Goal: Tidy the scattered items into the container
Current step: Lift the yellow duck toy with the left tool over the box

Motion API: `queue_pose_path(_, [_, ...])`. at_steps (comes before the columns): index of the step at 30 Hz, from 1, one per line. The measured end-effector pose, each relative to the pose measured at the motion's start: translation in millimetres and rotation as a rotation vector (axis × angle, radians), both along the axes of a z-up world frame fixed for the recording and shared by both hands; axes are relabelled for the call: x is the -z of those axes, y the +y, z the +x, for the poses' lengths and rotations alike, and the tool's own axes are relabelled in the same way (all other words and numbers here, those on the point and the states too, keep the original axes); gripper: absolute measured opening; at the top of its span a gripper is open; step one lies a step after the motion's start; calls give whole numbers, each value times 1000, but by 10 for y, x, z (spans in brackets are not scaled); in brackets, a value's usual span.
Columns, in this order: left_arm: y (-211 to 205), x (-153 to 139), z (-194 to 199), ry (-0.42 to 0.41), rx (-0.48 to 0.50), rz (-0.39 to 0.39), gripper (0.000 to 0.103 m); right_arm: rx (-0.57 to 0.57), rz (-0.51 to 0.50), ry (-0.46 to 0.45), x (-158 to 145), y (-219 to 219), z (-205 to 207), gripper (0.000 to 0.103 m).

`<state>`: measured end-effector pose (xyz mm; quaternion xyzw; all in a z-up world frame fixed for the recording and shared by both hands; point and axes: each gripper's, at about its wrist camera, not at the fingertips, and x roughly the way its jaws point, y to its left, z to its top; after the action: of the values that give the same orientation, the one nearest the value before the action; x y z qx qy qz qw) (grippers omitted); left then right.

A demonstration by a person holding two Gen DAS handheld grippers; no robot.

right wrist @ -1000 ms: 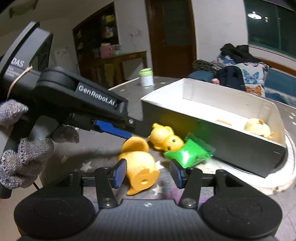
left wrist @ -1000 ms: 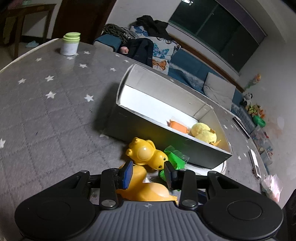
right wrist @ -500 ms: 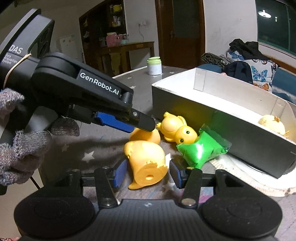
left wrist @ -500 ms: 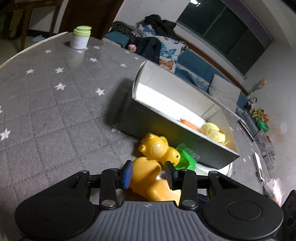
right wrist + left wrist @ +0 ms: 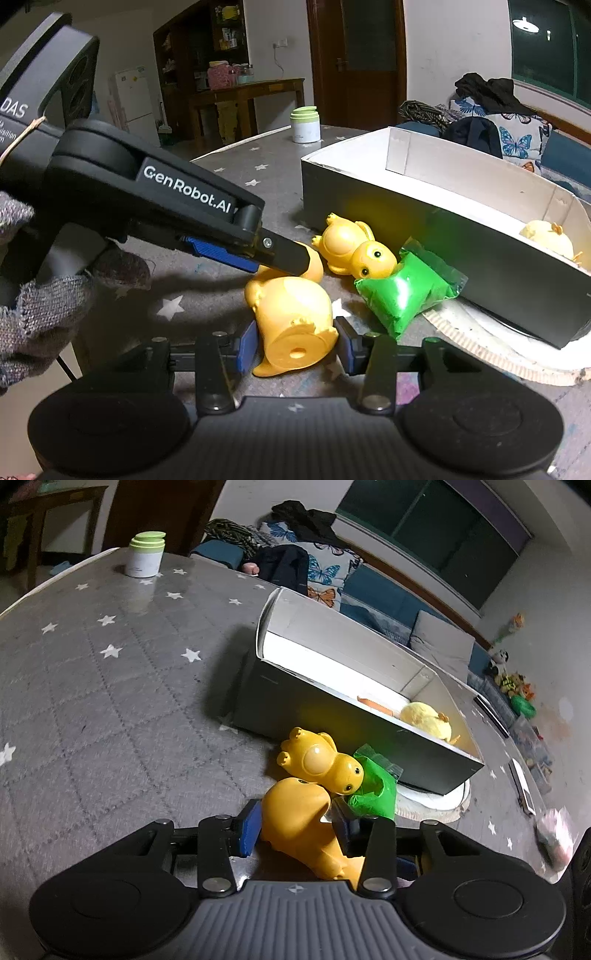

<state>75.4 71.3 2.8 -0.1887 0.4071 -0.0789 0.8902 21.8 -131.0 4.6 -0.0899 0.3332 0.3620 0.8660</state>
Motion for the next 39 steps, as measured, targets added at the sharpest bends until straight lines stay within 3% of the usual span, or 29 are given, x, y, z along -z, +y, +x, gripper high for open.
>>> queue_pose_path(4, [13,31,72,31,-7,-16,47,-2,-4,-5,22,24,11,43])
queue_pose_path(9, [92,118,124,73,-35,-97,50,1,-6,-16,32,27,4,43])
queue_pose_path(13, [67,103,90,70,-48,-91,49,3,3,-14,26,12,-5,43])
queue_pose_path(20, [-11,-136,2,23,-51,-66,49,5,29,-40,-107,-53,-79,43])
queue_pose_path(25, [-91,-461,42,-61,-40,-48,49,30,70,-113,-367,-119,-72,43])
queue_pose_path(31, [-192,-735,352,-128,-17,-42,49,86,103,-179,-626,-179,140,43])
queue_pose_path(39, [-320,-823,925,-133,3,-17,49,158,132,-170,-738,-225,647,43])
